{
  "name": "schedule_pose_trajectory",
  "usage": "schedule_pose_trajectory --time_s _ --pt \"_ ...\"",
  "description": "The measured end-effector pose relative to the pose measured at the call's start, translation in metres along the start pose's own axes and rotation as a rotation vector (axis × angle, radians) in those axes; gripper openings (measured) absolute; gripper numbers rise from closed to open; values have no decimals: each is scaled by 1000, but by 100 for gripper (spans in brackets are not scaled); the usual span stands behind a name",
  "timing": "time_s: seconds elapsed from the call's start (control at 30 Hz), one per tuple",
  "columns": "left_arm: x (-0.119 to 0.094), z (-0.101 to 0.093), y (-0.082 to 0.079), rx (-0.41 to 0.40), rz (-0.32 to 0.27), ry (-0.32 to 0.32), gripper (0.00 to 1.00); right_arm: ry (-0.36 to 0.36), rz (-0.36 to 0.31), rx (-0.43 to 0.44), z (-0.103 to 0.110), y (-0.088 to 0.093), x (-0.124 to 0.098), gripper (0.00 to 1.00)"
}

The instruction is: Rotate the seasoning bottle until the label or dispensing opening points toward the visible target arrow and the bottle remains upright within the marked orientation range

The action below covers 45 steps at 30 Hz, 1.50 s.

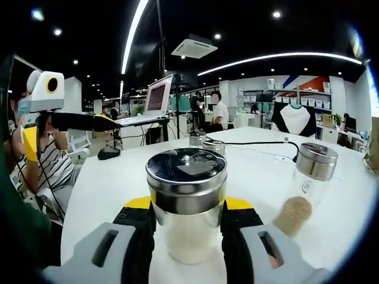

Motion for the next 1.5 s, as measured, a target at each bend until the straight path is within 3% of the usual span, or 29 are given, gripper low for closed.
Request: schedule_pose_trajectory --time_s 0.33,0.87,1.3,1.5 --pt "3 0 1 -7 2 6 96 103 -14 28 4 2 0 41" --pt "3 -2 4 -28 -1 8 96 250 17 55 9 4 3 41" --pt "0 -5 3 -31 -2 7 96 350 32 106 12 8 5 41" --pt "-1 -5 1 -34 -5 5 96 349 43 106 12 9 5 41"
Point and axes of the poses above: the point that each gripper's makers call its tool centre point, and the gripper's own axes: x roughly forward along the fingers, z roughly to its left, y roughly out of its underside, the point moved 7 cm from there along -x, roughly backward along the fingers, and after that the axes turned 3 degrees about y, right-handed, at the moved point
